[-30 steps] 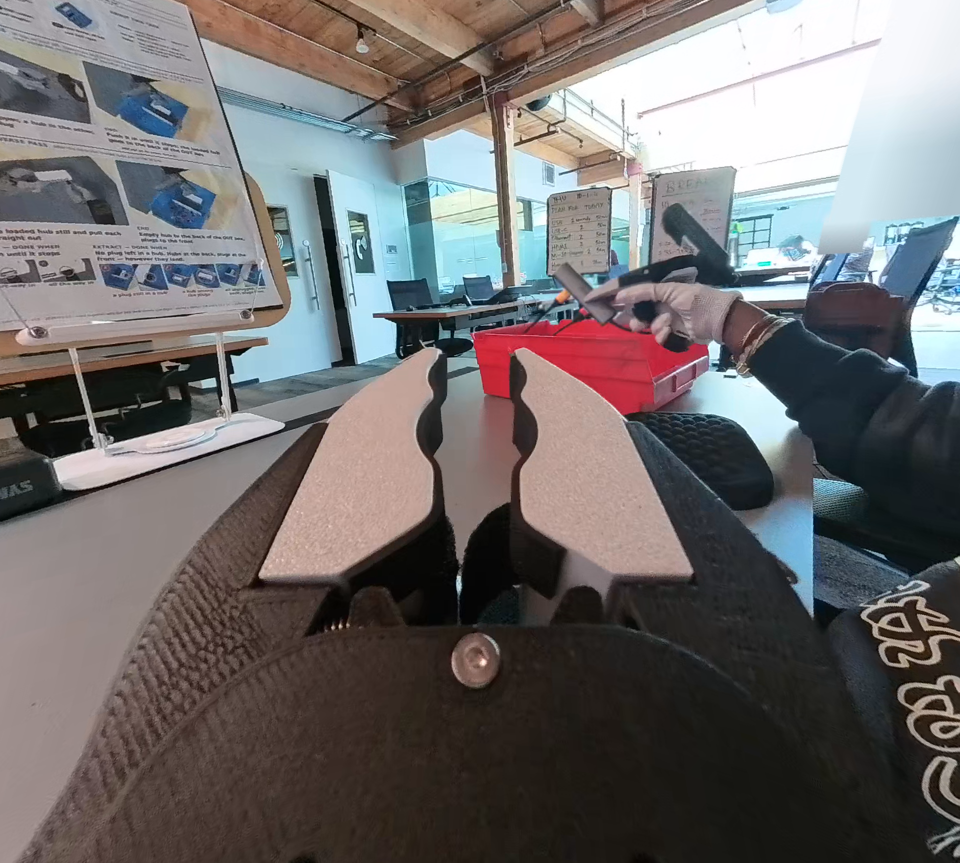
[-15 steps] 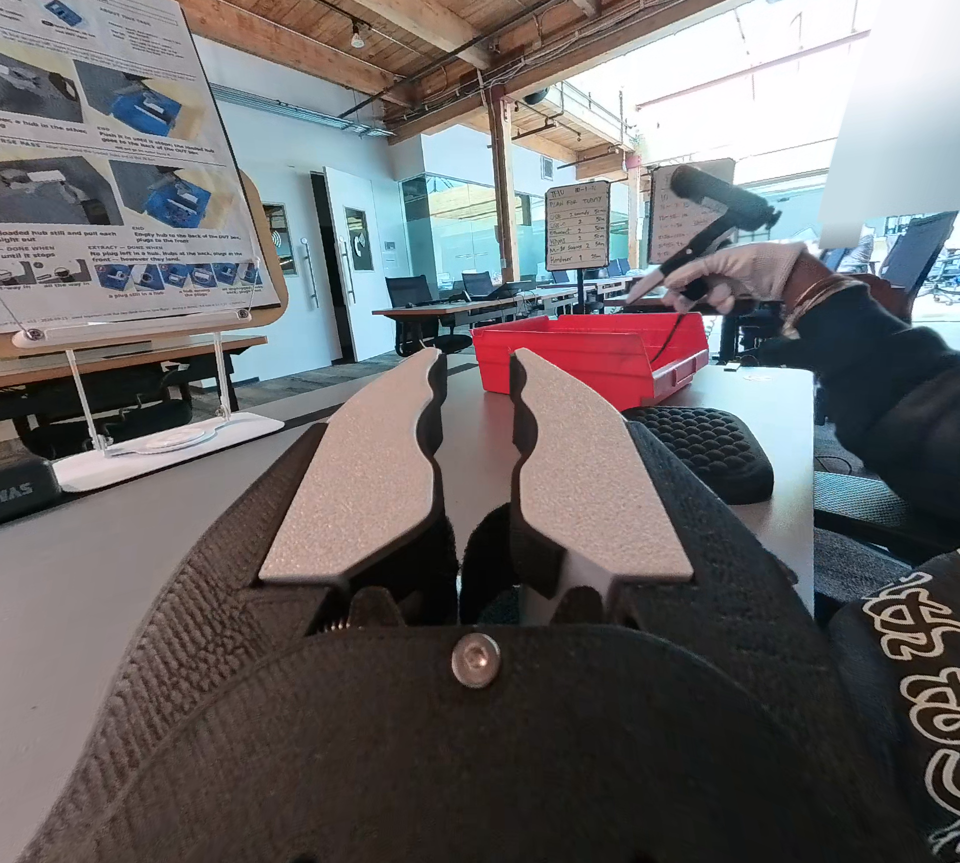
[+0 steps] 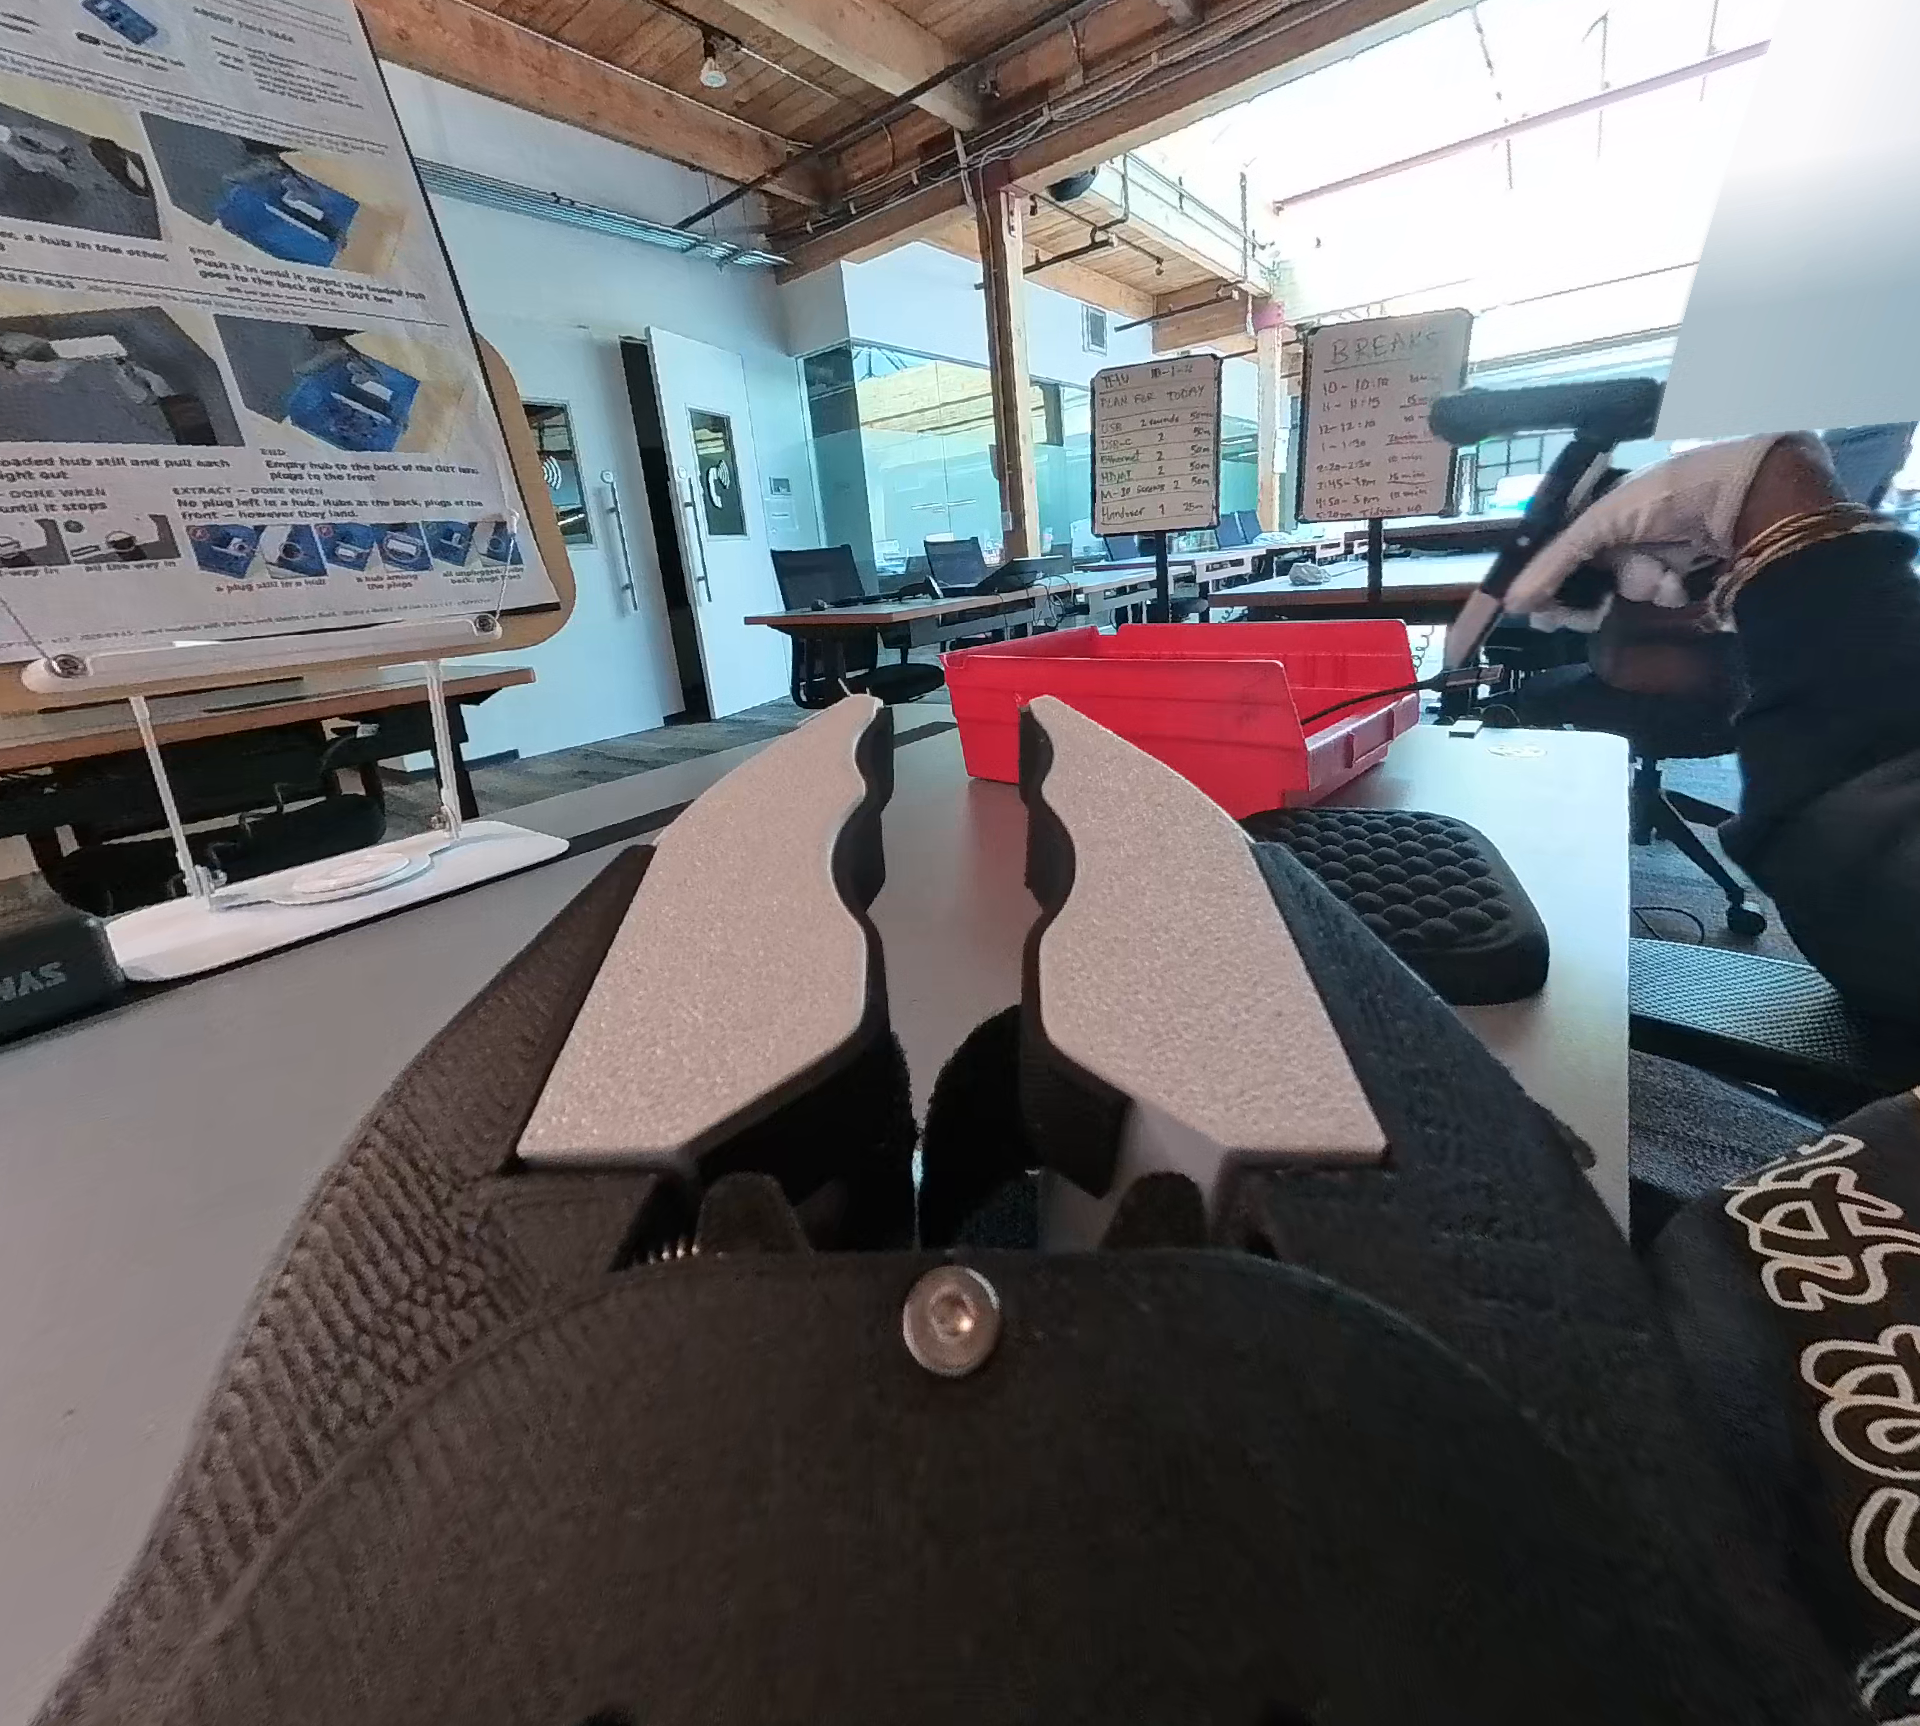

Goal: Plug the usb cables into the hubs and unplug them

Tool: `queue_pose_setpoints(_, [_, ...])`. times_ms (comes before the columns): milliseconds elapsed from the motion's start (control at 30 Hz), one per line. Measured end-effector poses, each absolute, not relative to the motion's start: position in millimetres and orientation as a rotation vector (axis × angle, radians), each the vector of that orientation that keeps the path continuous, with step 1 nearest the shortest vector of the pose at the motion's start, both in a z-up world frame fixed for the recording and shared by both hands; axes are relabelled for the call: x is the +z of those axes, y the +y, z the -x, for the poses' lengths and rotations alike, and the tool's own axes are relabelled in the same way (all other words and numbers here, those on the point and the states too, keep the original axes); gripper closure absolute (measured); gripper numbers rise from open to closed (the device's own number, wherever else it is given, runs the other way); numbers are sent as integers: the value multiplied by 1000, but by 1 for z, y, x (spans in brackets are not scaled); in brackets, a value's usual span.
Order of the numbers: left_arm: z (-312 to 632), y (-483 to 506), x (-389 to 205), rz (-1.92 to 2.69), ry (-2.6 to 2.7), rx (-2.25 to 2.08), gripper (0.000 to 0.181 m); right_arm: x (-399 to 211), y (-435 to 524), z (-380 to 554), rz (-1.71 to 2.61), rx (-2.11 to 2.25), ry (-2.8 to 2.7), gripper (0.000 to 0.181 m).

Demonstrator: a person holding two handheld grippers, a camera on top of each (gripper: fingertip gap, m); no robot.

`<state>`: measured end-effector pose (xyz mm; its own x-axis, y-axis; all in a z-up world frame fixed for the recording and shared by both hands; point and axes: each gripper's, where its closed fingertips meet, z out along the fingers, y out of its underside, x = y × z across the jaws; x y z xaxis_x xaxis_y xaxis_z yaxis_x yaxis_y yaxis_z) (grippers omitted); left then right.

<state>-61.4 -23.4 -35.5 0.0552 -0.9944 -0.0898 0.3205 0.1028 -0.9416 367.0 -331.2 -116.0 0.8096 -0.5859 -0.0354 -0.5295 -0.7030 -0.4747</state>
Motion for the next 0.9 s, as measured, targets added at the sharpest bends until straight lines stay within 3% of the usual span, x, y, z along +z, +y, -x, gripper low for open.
queue_pose_setpoints(100, [61,-23,-35,915,982,-1248,159,-121,-325,-352,2528,-19,750,147])
queue_pose_setpoints(200, [61,-24,-36,914,985,-1246,159,-128,-314,-342,2575,96,617,172])
queue_pose_setpoints(333, [60,-24,-36,917,990,-1243,159,-104,-265,-347,2434,13,336,181])
queue_pose_setpoints(433, [60,-25,-36,913,995,-1236,159,-111,-242,-371,2463,-190,332,181])
queue_pose_setpoints(633, [61,-25,-36,910,988,-1238,159,-175,-234,-377,2785,-150,361,178])
queue_pose_setpoints(800, [61,-26,-36,902,993,-1225,159,-146,-235,-381,2672,-264,412,161])
queue_pose_setpoints(900, [61,-26,-36,901,998,-1223,159,-130,-235,-374,2579,-213,416,159])
